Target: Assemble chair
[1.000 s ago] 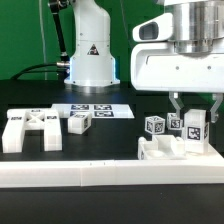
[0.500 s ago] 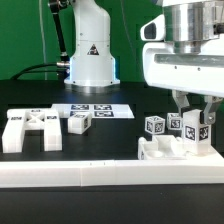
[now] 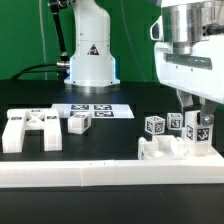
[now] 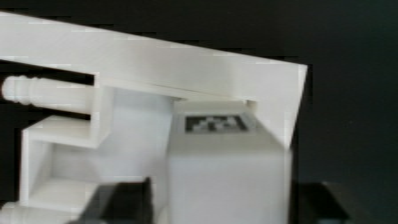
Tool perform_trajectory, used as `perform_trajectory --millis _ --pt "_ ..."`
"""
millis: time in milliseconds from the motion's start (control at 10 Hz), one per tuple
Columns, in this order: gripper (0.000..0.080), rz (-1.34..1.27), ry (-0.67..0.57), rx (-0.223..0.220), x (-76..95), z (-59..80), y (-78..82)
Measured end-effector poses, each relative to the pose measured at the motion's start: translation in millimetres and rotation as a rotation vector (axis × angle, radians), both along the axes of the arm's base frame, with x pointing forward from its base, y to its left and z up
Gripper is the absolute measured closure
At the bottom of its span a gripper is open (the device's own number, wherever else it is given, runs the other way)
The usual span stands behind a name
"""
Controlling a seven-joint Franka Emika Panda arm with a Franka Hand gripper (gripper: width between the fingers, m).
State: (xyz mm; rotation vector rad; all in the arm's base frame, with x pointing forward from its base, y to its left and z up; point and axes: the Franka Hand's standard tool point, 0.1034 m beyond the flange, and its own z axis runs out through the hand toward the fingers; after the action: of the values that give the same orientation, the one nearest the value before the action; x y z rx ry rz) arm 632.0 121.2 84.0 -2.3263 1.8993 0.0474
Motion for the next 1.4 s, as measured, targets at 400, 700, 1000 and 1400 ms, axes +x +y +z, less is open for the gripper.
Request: perform_trajectory --millis 400,700,1000,1400 --pt "0.0157 0.243 -0.023 -0.016 0.1 2.0 4.5" --pt "0.0151 0.547 -0.061 -0.033 -0.7 1.8 8.4" --pt "0.0150 0.812 -0.093 -0.055 -1.0 1.9 10.5" --pt "0.0150 1.184 -0.124 -0.096 -1.2 1.3 8.3"
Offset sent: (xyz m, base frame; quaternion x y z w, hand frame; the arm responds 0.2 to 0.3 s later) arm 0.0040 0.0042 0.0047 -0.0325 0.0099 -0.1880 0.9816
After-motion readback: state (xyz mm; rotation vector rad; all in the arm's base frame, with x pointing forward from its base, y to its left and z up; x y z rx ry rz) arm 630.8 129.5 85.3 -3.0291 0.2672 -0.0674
